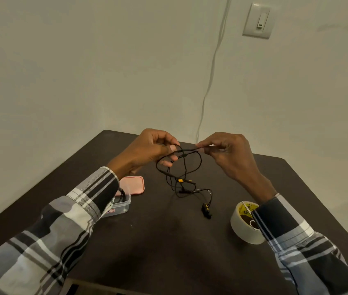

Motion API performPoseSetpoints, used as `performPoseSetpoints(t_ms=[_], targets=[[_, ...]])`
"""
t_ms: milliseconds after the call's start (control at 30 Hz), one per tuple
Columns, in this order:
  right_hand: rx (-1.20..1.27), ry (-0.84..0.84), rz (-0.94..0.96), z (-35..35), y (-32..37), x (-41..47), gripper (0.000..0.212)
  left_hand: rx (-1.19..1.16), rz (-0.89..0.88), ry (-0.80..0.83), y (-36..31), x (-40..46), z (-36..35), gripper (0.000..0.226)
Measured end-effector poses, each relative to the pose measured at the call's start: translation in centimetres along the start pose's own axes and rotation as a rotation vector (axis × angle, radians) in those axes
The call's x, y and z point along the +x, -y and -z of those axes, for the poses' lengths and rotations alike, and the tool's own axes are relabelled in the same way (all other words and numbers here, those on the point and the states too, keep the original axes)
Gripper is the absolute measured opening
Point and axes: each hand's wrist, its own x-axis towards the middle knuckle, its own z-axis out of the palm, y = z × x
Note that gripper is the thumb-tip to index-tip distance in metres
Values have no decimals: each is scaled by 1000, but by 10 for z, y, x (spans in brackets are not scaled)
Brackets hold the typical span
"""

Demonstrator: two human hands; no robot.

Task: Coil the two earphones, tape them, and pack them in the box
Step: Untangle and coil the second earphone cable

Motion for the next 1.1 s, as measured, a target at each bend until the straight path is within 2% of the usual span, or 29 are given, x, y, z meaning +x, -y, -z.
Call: performPoseSetpoints(t_ms=[100, 167, 267, 400, 800, 1100], targets=[[-11, 20, 11, -1, 1, -2, 12, 142, -28, -72, -1, 1, -4, 2], [-16, 27, 17, -3, 3, -2, 12, 231, -50, -182, 2, 3, -7, 5], [-24, 32, 3, -3, 3, -3, 13, 230, -24, -304, 9, 6, -5, 11], [-16, 19, -19, 5, 0, -4, 15, 149, 69, -364, 16, 5, 4, 13], [197, -143, -278, 32, -9, -3, 14, -9, 148, -356, 32, -4, 20, 12], [275, -275, -367, 44, -16, -6, 14, -60, 226, -362, 44, -4, 24, 17]])
